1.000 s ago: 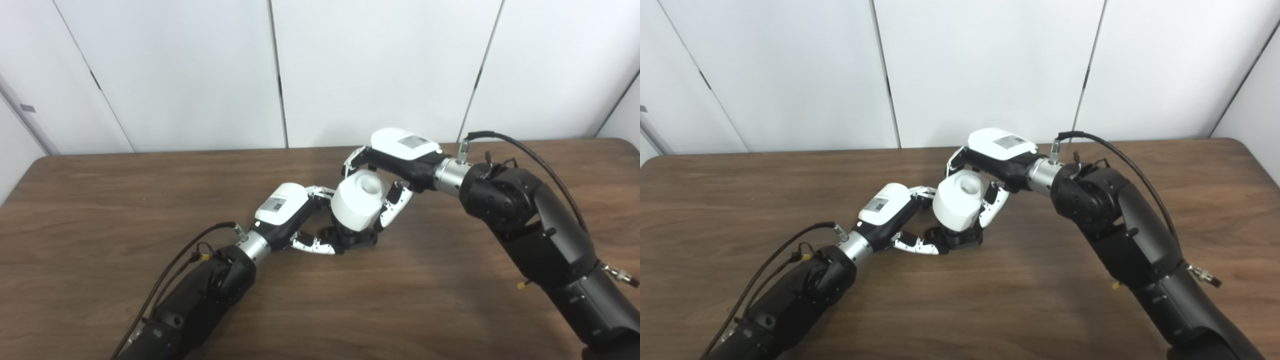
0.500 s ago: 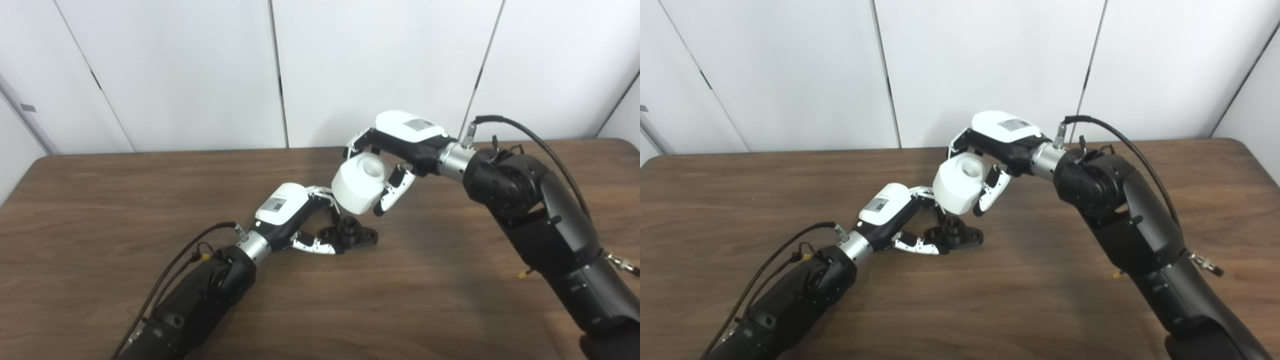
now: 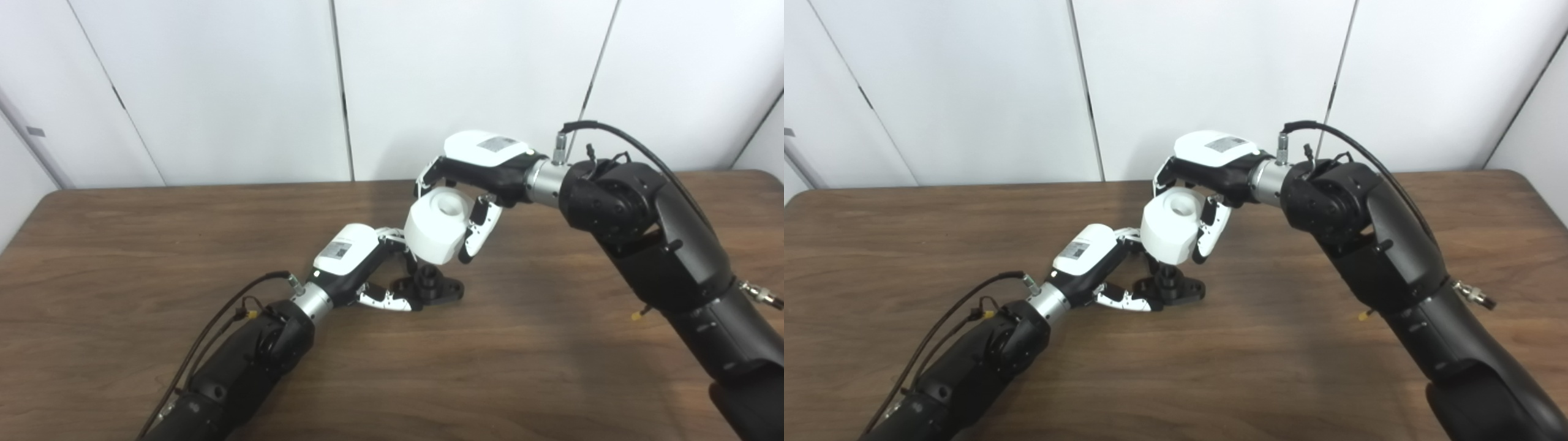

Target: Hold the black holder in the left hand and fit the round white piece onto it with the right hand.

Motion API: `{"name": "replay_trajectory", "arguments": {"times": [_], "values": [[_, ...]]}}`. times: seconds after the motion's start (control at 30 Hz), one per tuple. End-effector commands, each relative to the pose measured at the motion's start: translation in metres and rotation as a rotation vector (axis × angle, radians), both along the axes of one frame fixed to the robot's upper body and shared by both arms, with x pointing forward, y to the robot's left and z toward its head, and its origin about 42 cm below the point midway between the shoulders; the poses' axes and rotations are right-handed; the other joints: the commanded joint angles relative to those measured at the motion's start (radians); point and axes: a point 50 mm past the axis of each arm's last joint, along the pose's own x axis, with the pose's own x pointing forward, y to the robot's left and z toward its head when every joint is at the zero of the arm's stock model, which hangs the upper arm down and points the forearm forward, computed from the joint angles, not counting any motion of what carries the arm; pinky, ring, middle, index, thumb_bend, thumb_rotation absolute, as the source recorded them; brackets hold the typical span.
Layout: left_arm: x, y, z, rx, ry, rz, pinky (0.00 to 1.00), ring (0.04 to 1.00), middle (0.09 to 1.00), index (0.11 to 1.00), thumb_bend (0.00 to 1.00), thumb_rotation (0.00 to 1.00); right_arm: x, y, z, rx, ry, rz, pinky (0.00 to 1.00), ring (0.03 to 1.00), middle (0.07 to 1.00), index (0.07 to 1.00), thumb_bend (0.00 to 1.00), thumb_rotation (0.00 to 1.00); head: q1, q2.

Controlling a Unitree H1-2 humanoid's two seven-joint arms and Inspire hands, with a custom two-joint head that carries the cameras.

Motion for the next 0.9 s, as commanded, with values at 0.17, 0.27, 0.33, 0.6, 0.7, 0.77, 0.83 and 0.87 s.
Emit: {"name": "replay_trajectory", "arguments": {"times": [0.17, 0.27, 0.33, 0.6, 0.7, 0.77, 0.83, 0.87], "values": [[-0.022, 0.029, -0.051, 0.179, 0.202, 0.056, 0.65, 0.793, 0.791, 0.478, 0.52, 0.07, 0.003, 0.006, 0.028, -0.044, -0.088, 0.042, 0.64, 0.773, 0.765, 0.482, 0.52, 0.14, 0.003, 0.001], [-0.022, 0.029, -0.051, 0.177, 0.199, 0.055, 0.65, 0.79, 0.79, 0.478, 0.52, 0.07, 0.004, 0.006, 0.024, -0.039, -0.079, 0.043, 0.65, 0.776, 0.768, 0.483, 0.52, 0.14, 0.005, 0.001], [-0.022, 0.029, -0.051, 0.179, 0.196, 0.056, 0.64, 0.787, 0.788, 0.478, 0.52, 0.07, 0.005, 0.006, 0.021, -0.036, -0.075, 0.042, 0.65, 0.778, 0.769, 0.483, 0.52, 0.13, 0.005, 0.001], [-0.024, 0.028, -0.051, 0.17, 0.205, 0.062, 0.64, 0.786, 0.788, 0.478, 0.52, 0.07, 0.008, 0.008, 0.009, -0.027, -0.061, 0.044, 0.64, 0.763, 0.754, 0.482, 0.52, 0.13, 0.009, 0.004], [-0.025, 0.027, -0.051, 0.166, 0.203, 0.059, 0.64, 0.785, 0.787, 0.478, 0.52, 0.07, 0.007, 0.009, 0.004, -0.021, -0.052, 0.042, 0.66, 0.758, 0.747, 0.482, 0.52, 0.14, 0.011, 0.006], [-0.025, 0.027, -0.051, 0.167, 0.202, 0.059, 0.64, 0.784, 0.787, 0.478, 0.52, 0.07, 0.007, 0.01, 0.002, -0.019, -0.041, 0.037, 0.68, 0.763, 0.747, 0.482, 0.52, 0.14, 0.012, 0.007], [-0.025, 0.027, -0.051, 0.17, 0.205, 0.06, 0.64, 0.785, 0.788, 0.478, 0.52, 0.07, 0.008, 0.011, 0.0, -0.017, -0.035, 0.034, 0.7, 0.771, 0.751, 0.482, 0.52, 0.14, 0.012, 0.007], [-0.025, 0.027, -0.051, 0.17, 0.205, 0.061, 0.64, 0.786, 0.788, 0.478, 0.52, 0.07, 0.008, 0.011, 0.0, -0.016, -0.033, 0.032, 0.71, 0.773, 0.751, 0.483, 0.52, 0.14, 0.013, 0.009]]}}
